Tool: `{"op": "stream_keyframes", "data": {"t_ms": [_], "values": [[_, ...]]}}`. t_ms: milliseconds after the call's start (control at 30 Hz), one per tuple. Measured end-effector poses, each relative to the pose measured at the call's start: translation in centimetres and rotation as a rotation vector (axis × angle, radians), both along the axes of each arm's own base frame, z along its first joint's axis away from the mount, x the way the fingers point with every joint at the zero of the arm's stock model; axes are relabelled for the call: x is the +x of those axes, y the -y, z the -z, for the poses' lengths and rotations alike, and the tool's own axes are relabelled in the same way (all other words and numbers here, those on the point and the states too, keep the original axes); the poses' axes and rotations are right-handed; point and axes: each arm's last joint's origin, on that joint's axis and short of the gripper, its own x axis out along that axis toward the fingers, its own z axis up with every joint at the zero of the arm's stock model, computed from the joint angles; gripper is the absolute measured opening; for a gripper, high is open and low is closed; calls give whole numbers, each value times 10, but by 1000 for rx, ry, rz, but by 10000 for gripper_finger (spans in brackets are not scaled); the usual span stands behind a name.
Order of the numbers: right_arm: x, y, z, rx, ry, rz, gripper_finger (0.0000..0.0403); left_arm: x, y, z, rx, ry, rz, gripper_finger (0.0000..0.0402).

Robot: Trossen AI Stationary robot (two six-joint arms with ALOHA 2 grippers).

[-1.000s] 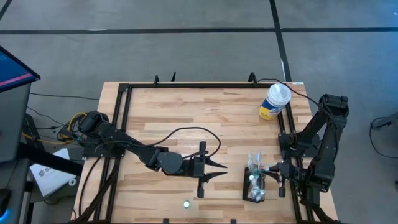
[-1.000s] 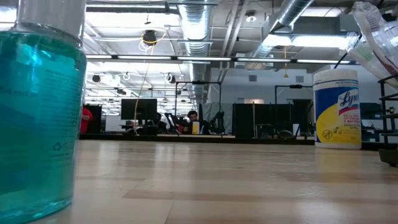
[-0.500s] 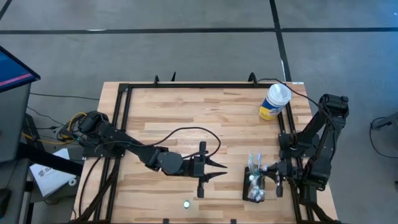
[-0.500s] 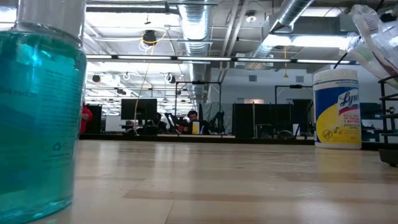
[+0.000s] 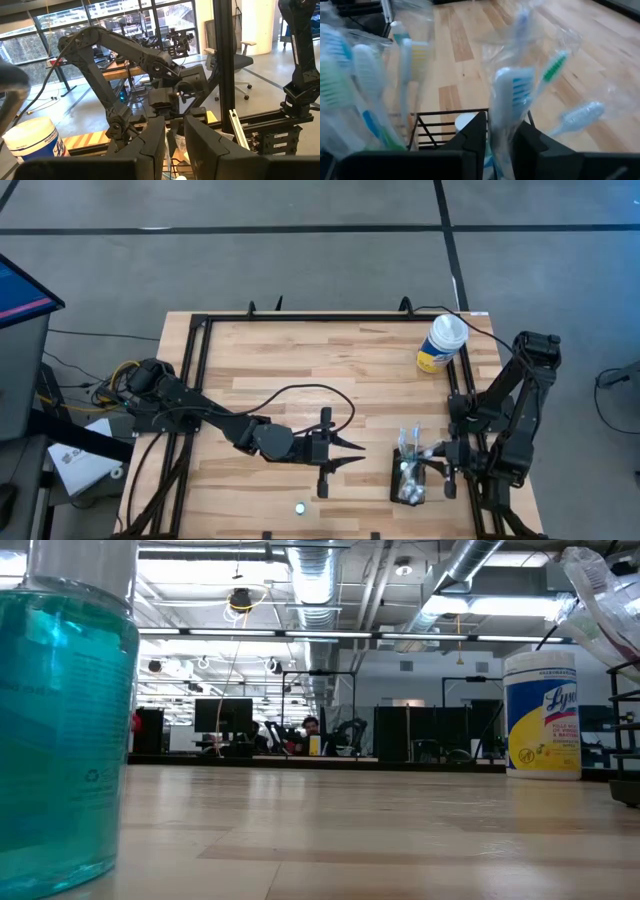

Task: Pick & Place toothbrushing station
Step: Put the blue toothbrush into the black wire organizer

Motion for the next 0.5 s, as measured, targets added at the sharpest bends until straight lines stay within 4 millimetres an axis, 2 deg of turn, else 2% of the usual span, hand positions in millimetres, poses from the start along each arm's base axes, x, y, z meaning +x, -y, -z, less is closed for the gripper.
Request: {"op": "stream_keyframes", "data": {"t_ms": [300, 500], "values": [[5, 1, -9, -71, -33, -3, 66, 0, 0, 0, 0, 0, 0, 66], [10, 5, -7, -57, -100, 30, 110, 0, 0, 0, 0, 0, 0, 66]]}}
